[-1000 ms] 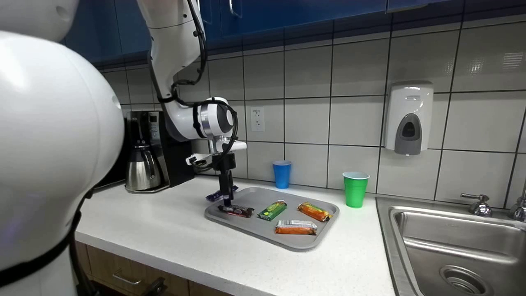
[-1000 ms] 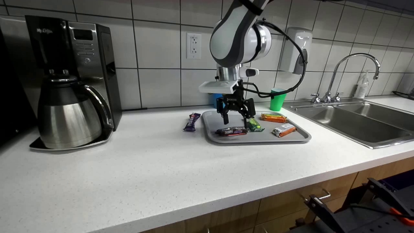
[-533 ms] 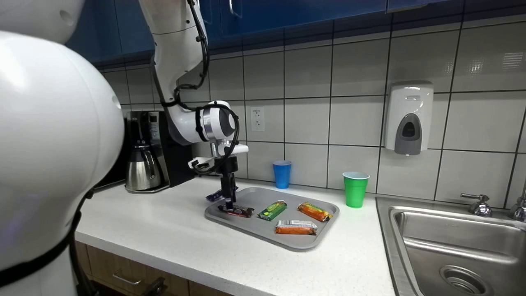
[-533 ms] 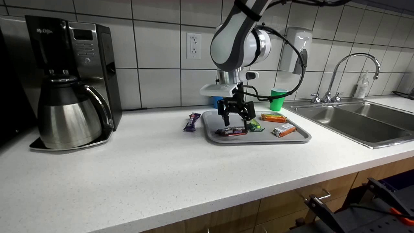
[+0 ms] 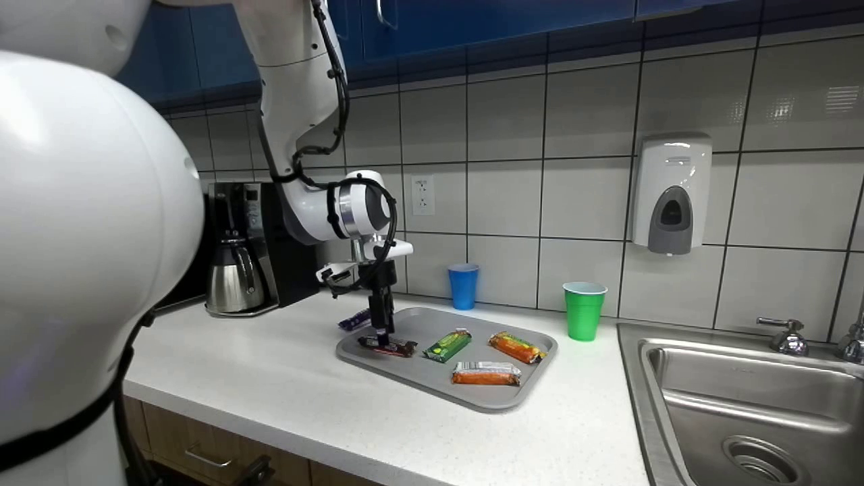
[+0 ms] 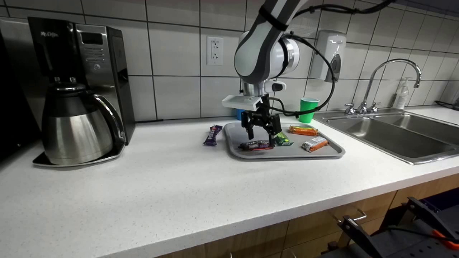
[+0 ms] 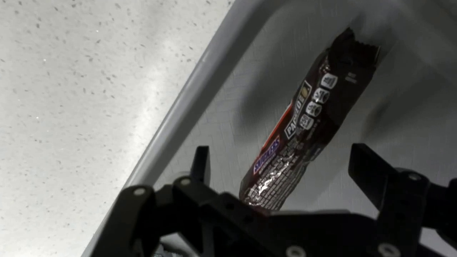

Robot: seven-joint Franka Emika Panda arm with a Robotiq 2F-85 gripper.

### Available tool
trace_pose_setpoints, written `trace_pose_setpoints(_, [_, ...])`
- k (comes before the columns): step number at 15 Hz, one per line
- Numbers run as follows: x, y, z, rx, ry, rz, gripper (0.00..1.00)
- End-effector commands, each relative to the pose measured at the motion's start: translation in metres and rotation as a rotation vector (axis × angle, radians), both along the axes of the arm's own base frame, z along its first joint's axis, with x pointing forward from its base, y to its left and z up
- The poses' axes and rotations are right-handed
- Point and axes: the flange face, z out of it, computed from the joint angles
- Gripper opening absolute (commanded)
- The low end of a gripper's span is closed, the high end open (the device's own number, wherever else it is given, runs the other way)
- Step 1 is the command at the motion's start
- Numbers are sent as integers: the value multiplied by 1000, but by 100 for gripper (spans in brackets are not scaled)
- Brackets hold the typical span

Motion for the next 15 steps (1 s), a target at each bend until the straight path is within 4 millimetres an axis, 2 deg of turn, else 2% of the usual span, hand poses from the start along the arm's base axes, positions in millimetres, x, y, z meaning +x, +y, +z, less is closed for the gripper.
trace_pose_setpoints(1, [8,-1,-3,-6,-31,-24,100])
trace_pose_setpoints(8, [10,-3,-11,-3,-35,-27,98])
trace_pose_setpoints(9, [10,-3,-12,-2,-37,-30,74])
trace_pose_setpoints(10, [10,-3,-12,-2,-38,-29,73])
trace_pose_setpoints(11, [10,-2,-12,-1,-40,-28,67])
trace_pose_setpoints(13, [10,-3,-12,4,-40,-29,49])
trace_pose_setpoints(15, [9,-3,-12,4,-39,-28,35])
